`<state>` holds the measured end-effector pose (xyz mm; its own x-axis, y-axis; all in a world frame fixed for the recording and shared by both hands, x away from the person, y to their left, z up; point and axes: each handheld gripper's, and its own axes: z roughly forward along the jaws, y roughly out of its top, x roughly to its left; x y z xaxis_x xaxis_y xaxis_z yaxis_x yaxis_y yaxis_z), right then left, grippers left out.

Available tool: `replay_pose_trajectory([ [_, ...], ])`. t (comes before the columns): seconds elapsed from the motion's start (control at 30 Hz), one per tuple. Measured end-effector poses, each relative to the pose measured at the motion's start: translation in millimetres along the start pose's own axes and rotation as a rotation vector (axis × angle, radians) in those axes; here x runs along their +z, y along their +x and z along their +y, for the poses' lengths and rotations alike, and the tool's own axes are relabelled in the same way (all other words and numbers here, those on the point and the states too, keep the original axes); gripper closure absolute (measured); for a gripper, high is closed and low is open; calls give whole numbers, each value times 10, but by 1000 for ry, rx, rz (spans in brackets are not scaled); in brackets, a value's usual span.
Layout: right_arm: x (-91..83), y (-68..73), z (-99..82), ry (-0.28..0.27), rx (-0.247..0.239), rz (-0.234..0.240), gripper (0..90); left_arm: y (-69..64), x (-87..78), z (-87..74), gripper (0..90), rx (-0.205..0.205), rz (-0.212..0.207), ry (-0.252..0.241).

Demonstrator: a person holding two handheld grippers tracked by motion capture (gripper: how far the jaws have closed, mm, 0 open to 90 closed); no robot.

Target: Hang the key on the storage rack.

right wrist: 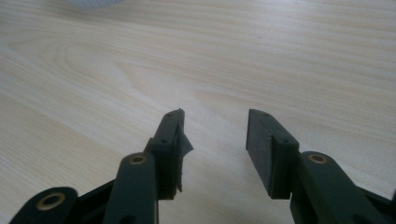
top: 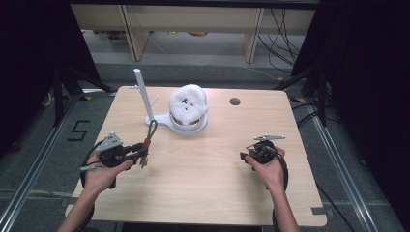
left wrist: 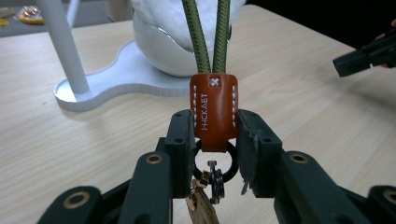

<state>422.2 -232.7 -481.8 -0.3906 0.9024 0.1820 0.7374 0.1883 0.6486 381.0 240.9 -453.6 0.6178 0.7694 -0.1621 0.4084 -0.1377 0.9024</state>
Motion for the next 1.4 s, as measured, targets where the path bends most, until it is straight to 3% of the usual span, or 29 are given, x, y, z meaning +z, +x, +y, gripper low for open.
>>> replay_pose_trajectory([
  [0.1, 3, -4, -2, -3, 0, 18, 576, 18, -24, 14, 667, -8, 8, -24],
  [0.43, -4, -4, -1, -10, -2, 14, 573, 101, -106, 63, 667, -23, 43, -70],
  [0.57, -6, 18, -2, -10, 22, 17, 573, 131, -144, 95, 667, -29, 59, -95],
  [0.6, -13, 40, -4, -3, 46, 20, 573, 137, -147, 101, 667, -28, 60, -100],
  [0.9, -1, 30, -6, -9, 24, -3, 572, 189, -214, 154, 667, -36, 88, -141],
  [1.0, -13, 39, -4, -10, 37, 19, 572, 209, -230, 171, 667, -35, 97, -145],
  [1.3, -17, 41, -2, -17, 39, 10, 570, 264, -261, 229, 667, -36, 113, -168],
  [1.33, -13, 7, 0, -25, 5, 5, 569, 275, -265, 243, 667, -33, 118, -166],
  [1.4, -13, 6, 0, -26, 5, 5, 569, 288, -270, 260, 667, -29, 126, -164],
])
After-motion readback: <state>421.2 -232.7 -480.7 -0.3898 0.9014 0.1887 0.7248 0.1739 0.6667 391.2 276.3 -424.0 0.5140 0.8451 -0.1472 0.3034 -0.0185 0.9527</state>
